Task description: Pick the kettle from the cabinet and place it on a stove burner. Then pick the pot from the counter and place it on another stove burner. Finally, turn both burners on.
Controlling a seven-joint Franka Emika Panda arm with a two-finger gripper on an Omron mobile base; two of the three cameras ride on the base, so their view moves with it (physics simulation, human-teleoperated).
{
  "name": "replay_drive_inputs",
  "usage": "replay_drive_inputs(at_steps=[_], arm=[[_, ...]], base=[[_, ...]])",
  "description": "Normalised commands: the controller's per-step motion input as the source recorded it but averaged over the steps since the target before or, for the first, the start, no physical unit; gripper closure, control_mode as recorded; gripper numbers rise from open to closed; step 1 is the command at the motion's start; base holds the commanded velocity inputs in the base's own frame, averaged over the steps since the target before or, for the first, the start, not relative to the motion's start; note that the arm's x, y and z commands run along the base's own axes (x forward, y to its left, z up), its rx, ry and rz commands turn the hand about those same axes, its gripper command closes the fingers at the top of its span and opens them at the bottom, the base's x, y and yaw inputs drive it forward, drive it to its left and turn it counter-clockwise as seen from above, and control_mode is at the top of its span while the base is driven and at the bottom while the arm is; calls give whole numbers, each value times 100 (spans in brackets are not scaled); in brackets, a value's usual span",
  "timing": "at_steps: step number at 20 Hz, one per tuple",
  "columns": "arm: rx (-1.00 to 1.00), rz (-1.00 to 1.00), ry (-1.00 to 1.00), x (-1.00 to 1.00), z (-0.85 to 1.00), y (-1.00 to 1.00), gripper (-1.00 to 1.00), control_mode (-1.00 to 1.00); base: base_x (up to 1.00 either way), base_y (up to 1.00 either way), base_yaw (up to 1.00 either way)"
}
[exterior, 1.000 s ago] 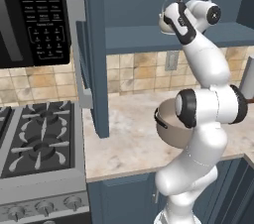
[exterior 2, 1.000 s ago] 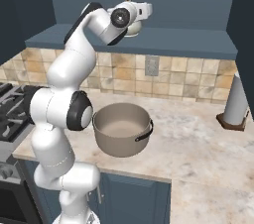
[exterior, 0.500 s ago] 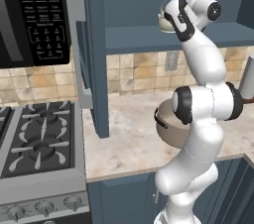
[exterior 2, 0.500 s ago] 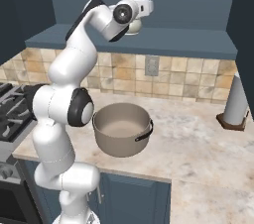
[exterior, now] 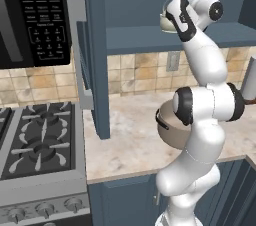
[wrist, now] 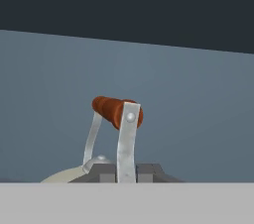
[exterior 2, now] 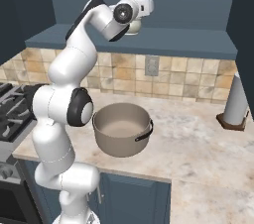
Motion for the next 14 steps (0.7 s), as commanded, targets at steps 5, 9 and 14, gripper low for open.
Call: replay_drive_inputs(at_steps=[5,9,14], arm=[[0,0,-1,-1,0,0,100,-100],[0,-1,-1,-4,0,0,100,-100],[0,-2,-1,-22,0,0,100,-100]], base=[[0,0,0],[0,0,0],[0,0,0]])
